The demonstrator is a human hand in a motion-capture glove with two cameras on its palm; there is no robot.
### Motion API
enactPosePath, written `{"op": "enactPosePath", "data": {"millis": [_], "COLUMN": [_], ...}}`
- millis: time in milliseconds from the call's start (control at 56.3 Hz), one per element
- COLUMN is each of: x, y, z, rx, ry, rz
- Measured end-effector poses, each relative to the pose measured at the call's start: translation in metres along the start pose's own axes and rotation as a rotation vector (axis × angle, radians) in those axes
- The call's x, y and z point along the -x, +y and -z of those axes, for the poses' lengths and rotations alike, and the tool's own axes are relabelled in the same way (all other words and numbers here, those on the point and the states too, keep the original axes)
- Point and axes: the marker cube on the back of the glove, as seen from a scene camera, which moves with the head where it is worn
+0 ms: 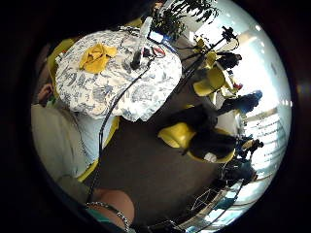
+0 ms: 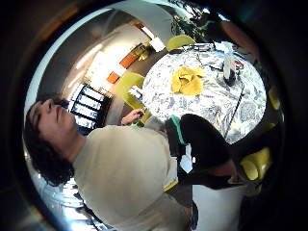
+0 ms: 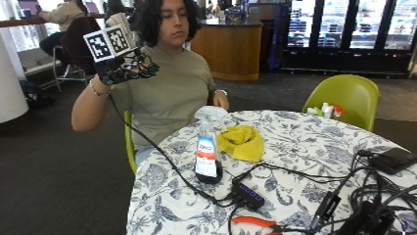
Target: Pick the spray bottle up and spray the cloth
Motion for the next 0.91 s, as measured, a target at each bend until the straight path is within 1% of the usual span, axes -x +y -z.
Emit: {"op": "enactPosePath", "data": {"millis": [213,337,479,604,692,799,905], "x": [0.004,0.002,-0.004,-0.017,-0.024,-0.038,-0.056], "y": [-0.013,-0.016,-0.019,-0.029,-0.037,-0.053,-0.075], "z": [-0.002,-0.007,-0.015,-0.032,-0.049,-0.071,-0.094], "rx": [0.052,0.074,0.017,0.024,0.025,-0.038,-0.113], "ry": [-0.040,-0.019,-0.015,-0.143,-0.298,-0.477,-0.538], "rz": [0.040,0.029,-0.020,-0.058,-0.094,-0.157,-0.254]}}
